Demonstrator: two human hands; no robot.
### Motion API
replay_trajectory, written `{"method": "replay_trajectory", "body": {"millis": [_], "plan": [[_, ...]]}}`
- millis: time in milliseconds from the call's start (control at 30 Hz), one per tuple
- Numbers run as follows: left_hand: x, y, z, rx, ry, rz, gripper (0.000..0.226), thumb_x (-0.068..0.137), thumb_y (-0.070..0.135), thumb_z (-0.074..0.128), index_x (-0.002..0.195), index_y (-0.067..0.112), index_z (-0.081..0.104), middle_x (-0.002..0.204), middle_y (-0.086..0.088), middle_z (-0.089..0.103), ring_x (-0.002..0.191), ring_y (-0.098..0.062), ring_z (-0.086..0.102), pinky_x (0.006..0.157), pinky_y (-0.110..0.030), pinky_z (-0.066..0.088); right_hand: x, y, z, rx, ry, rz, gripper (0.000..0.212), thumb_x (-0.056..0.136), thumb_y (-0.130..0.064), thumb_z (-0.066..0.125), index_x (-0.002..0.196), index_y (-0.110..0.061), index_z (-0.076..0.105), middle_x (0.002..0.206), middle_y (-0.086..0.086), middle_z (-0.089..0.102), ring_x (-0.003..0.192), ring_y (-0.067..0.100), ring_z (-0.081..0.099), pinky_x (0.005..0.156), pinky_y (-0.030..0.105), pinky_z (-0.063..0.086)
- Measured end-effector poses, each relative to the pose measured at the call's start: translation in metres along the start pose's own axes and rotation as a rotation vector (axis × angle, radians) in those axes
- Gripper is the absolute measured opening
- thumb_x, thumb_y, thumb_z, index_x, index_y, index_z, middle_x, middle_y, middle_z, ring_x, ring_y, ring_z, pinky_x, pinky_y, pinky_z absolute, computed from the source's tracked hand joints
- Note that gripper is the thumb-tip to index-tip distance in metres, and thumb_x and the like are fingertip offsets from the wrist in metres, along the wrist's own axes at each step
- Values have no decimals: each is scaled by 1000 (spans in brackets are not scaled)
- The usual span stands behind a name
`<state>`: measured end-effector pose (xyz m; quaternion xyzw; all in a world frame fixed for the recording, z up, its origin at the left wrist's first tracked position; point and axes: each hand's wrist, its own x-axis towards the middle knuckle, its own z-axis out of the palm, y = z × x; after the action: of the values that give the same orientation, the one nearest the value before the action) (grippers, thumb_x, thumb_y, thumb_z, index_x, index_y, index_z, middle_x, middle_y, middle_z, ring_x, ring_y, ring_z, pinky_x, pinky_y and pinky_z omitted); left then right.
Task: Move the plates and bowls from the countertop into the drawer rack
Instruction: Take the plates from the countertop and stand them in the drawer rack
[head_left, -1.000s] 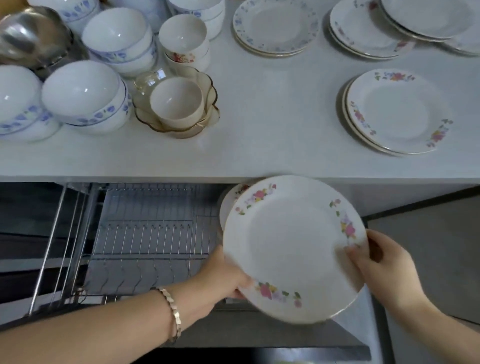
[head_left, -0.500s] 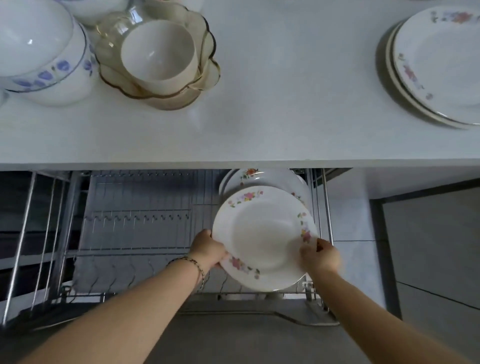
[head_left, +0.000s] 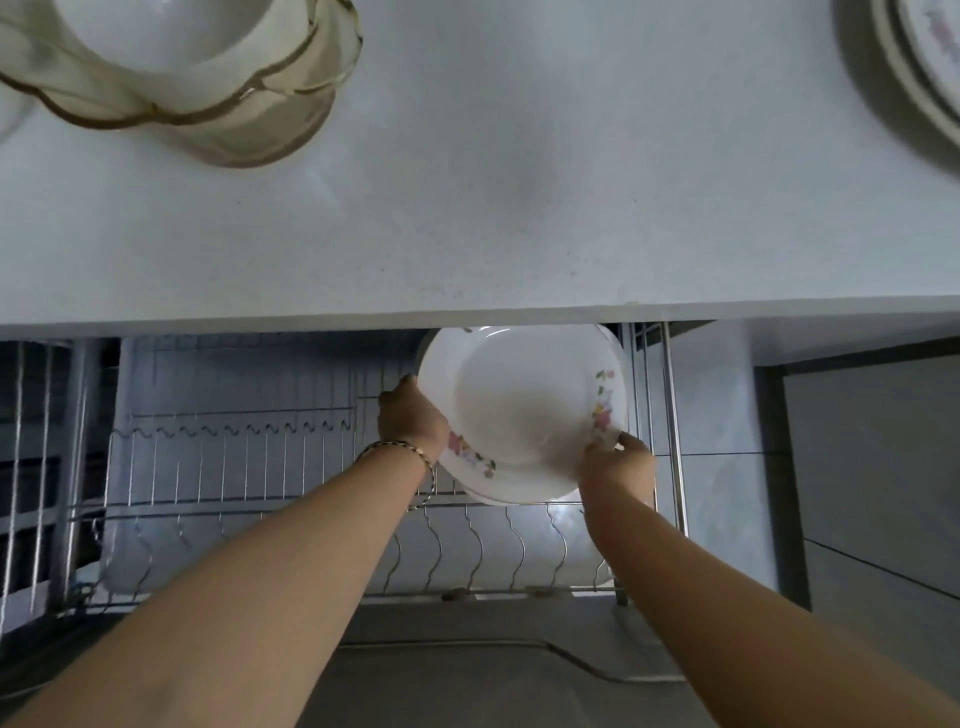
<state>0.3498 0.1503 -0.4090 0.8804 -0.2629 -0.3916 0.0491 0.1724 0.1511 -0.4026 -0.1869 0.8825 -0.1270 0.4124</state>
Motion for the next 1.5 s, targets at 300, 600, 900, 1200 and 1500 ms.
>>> {"method": "replay_trajectory", "body": {"millis": [300, 600, 900, 1200, 1500], "plan": [[-12, 1, 7, -94, -167, 12, 74, 80, -5, 58, 143, 17, 27, 130, -17, 50, 115, -36, 56, 92, -40, 53, 7, 9, -4, -8, -79, -70, 16, 86, -4, 46, 84, -11, 61, 75, 7, 57, 52, 19, 41, 45, 21, 30], [-107, 31, -33, 61, -387, 282, 36, 90, 8, 46, 125, 10, 54, 118, -8, 57, 93, -21, 60, 72, -19, 50, -38, -17, -89, -469, -376, -346, 42, 87, -5, 50, 128, -8, 55, 129, 13, 58, 79, 23, 61, 62, 19, 45], [-192, 222, -71, -160, -322, 613, 20, 87, 8, 56, 104, 11, 67, 97, -4, 67, 103, -25, 65, 81, -23, 45, -26, -157, -268, -315, -218, -705, 26, 88, -9, 55, 110, -8, 68, 115, 8, 69, 96, 14, 58, 83, 19, 36], [-164, 359, -30, -308, -23, 260, 42, 84, 17, 61, 121, -1, 55, 123, -17, 62, 112, -33, 60, 88, -31, 48, 93, -280, -345, -329, -80, -621, 57, 91, -20, 49, 143, -8, 29, 138, 18, 42, 122, 36, 49, 96, 36, 42], [-159, 359, -22, -395, 23, 194, 28, 79, 9, 67, 106, 2, 67, 108, -18, 70, 99, -32, 68, 88, -44, 55, 122, -283, -332, -218, -195, -623, 21, 84, -3, 38, 65, -10, 46, 59, 3, 49, 57, 22, 48, 49, 25, 33]]}}
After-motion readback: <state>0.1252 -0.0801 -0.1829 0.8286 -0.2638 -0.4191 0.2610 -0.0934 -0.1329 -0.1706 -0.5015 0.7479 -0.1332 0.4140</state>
